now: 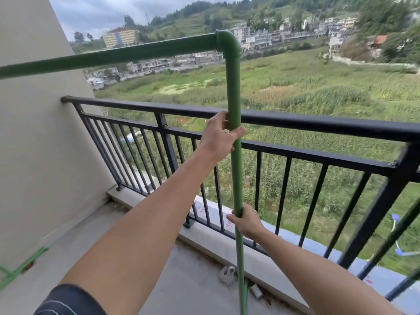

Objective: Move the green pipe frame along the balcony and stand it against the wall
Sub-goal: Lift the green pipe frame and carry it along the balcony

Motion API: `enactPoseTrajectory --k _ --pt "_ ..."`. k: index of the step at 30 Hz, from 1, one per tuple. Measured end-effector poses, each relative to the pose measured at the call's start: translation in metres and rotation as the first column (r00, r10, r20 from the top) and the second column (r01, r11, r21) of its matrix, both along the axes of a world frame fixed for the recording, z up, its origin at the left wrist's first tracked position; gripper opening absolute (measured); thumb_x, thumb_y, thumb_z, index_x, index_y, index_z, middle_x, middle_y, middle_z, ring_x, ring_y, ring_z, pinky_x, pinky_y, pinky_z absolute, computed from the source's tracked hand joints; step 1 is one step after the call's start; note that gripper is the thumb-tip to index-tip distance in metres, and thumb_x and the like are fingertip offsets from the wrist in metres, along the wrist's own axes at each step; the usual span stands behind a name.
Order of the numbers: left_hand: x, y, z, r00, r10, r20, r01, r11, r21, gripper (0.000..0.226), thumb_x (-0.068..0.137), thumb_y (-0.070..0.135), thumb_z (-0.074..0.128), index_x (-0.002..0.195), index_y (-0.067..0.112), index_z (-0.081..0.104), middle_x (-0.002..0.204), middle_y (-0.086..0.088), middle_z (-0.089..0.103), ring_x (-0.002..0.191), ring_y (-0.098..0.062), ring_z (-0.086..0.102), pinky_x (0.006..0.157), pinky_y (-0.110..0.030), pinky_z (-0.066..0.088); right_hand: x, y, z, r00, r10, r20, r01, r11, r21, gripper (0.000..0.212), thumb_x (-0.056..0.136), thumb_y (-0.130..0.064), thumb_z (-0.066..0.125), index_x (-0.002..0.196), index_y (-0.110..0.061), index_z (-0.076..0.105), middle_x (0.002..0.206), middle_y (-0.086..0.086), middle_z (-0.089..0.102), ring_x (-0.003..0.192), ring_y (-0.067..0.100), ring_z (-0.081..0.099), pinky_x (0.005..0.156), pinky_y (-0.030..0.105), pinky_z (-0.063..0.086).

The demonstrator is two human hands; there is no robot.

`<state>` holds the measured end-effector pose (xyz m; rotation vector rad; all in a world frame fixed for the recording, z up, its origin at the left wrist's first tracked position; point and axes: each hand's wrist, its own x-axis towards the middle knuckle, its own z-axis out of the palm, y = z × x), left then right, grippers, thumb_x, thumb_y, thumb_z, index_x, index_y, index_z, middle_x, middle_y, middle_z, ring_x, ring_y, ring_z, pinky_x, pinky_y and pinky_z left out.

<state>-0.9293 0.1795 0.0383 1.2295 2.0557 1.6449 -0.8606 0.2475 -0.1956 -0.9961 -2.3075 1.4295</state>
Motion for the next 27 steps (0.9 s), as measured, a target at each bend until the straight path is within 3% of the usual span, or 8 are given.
enactPoseTrajectory --k 6,9,12,15,17,20,23,27 --pt "-0.013 -0.013 -0.012 0.997 -0.075 -0.019 0.076 0.997 0.024 0.025 0.087 0.018 0.063 0.109 0.015 0.053 0.106 -0.012 0.064 0.089 -0.029 0.068 0.062 -0.031 0.057 -0.001 -0.007 -0.007 0.997 0.061 0.047 -0.060 0.998 -0.021 0.024 0.087 -0.023 0.070 0.077 -0.015 0.049 0.072 0.002 0.057 0.066 0.017 0.054 0.067 0.033 0.046" --pt "-0.006 -0.030 -0.019 0.996 -0.081 -0.046 0.082 0.996 0.023 0.028 0.089 0.013 0.059 0.117 0.016 0.056 0.105 -0.011 0.067 0.088 -0.025 0.068 0.066 -0.034 0.059 0.006 -0.021 -0.008 0.998 -0.026 0.052 0.025 1.000 0.010 0.021 0.090 -0.029 0.066 0.082 -0.014 0.053 0.073 0.004 0.060 0.068 0.020 0.059 0.069 0.036 0.050" --pt "-0.002 -0.067 -0.033 0.994 -0.063 -0.086 0.058 0.996 -0.062 0.022 0.090 0.009 0.056 0.111 0.014 0.061 0.092 -0.011 0.068 0.082 -0.025 0.070 0.062 -0.032 0.057 0.016 -0.035 -0.007 0.977 -0.141 0.162 0.114 0.980 0.166 0.021 0.094 -0.036 0.057 0.100 -0.016 0.051 0.082 0.003 0.063 0.075 0.026 0.062 0.067 0.038 0.051" --pt "-0.009 -0.134 -0.054 0.990 -0.100 -0.098 0.083 0.984 -0.160 0.020 0.089 0.014 0.059 0.109 0.011 0.061 0.082 -0.009 0.065 0.080 -0.031 0.070 0.057 -0.028 0.055 0.031 -0.058 -0.007 0.920 -0.164 0.356 0.038 0.942 0.335 0.027 0.093 -0.034 0.053 0.110 -0.013 0.054 0.092 0.008 0.068 0.075 0.029 0.063 0.065 0.036 0.049" --pt "-0.021 -0.193 -0.074 0.995 -0.064 -0.078 0.048 0.981 -0.189 0.020 0.087 0.018 0.060 0.106 0.012 0.063 0.083 -0.015 0.067 0.080 -0.034 0.069 0.060 -0.034 0.055 0.035 -0.087 -0.009 0.910 -0.108 0.401 -0.045 0.934 0.354 0.028 0.092 -0.033 0.057 0.105 -0.010 0.066 0.095 0.010 0.072 0.079 0.029 0.066 0.067 0.035 0.052" --pt "-0.041 -0.295 -0.110 0.998 0.059 0.020 -0.053 0.973 -0.224 0.012 0.083 0.024 0.062 0.095 0.022 0.065 0.084 -0.016 0.070 0.078 -0.035 0.069 0.063 -0.043 0.055 0.034 -0.148 -0.017 0.952 0.051 0.303 -0.124 0.966 0.227 0.021 0.091 -0.030 0.063 0.099 -0.012 0.070 0.089 0.006 0.074 0.078 0.023 0.071 0.067 0.034 0.055" --pt "-0.055 -0.404 -0.148 0.957 0.247 0.153 -0.202 0.944 -0.260 0.008 0.084 0.024 0.063 0.091 0.028 0.064 0.083 -0.012 0.072 0.078 -0.024 0.070 0.062 -0.035 0.053 0.022 -0.214 -0.029 0.962 0.193 0.192 -0.208 0.976 0.060 0.012 0.090 -0.023 0.066 0.095 -0.013 0.070 0.084 0.009 0.078 0.072 0.021 0.075 0.068 0.037 0.059" --pt "-0.061 -0.540 -0.196 0.784 0.536 0.313 -0.441 0.836 -0.327 0.013 0.089 0.013 0.058 0.099 0.017 0.065 0.080 -0.008 0.073 0.076 -0.022 0.070 0.061 -0.031 0.052 -0.002 -0.295 -0.036 0.948 0.301 0.104 -0.281 0.944 -0.173 0.006 0.092 -0.015 0.064 0.094 -0.012 0.068 0.079 0.006 0.077 0.068 0.016 0.075 0.057 0.030 0.054"
